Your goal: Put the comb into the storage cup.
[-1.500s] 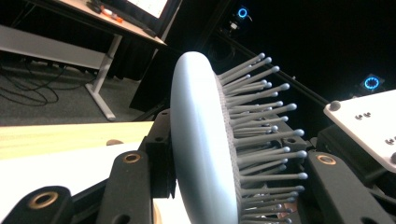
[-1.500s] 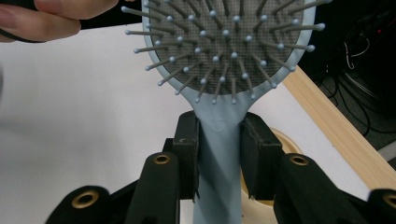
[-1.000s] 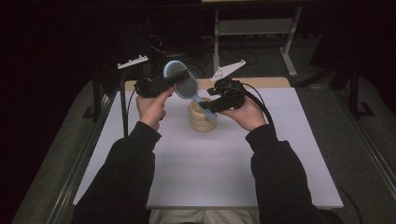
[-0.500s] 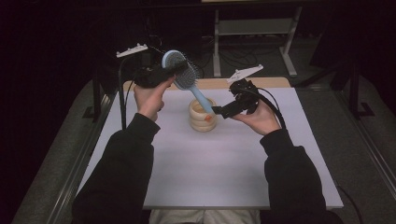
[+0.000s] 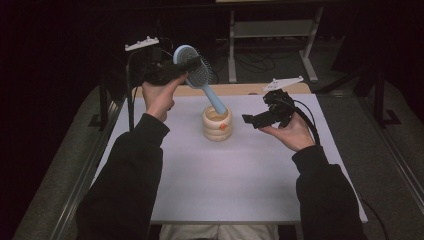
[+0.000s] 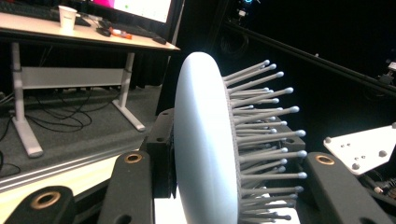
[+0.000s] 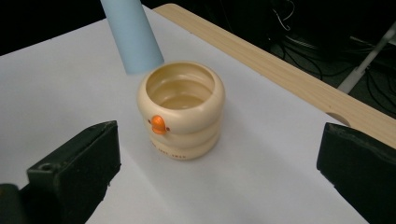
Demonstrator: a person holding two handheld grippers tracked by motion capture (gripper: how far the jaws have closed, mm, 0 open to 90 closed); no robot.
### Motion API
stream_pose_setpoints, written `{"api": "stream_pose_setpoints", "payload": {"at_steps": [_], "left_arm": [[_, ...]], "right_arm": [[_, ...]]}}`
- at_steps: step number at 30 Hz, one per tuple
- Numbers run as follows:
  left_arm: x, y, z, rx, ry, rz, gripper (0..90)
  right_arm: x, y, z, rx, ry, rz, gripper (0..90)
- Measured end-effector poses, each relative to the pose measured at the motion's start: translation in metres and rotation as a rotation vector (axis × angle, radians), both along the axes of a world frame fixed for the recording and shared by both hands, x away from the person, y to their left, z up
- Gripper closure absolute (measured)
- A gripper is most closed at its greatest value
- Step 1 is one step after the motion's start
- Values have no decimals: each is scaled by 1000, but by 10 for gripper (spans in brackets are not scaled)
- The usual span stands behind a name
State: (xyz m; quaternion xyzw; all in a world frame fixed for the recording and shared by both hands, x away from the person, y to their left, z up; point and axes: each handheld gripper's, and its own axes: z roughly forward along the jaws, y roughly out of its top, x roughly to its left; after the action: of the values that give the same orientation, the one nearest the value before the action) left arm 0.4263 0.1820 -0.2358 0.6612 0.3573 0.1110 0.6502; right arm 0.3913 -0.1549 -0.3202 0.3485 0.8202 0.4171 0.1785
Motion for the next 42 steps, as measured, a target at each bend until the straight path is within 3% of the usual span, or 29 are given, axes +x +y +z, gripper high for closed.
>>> {"api": "stream_pose_setpoints", "payload": {"at_steps": [3, 13, 29, 34, 38, 42], "left_arm": [[1, 1, 4, 23, -12, 11, 538], [6, 12, 13, 39, -30, 21, 537], [20, 17, 7, 44, -34, 28, 535], [22, 15, 4, 65, -46, 29, 534], [24, 10, 1, 106, -64, 31, 535], [27, 6, -3, 110, -78, 21, 533]], "right_arm": [[-4, -8, -4, 14, -2, -14, 0], [-20, -41, -17, 84, -7, -24, 0], [-42, -65, -42, 111, -6, -45, 0], [-49, -71, -51, 113, 3, -52, 0], [-54, -76, -56, 109, 5, -59, 0], [-59, -82, -60, 113, 6, -65, 0]]}}
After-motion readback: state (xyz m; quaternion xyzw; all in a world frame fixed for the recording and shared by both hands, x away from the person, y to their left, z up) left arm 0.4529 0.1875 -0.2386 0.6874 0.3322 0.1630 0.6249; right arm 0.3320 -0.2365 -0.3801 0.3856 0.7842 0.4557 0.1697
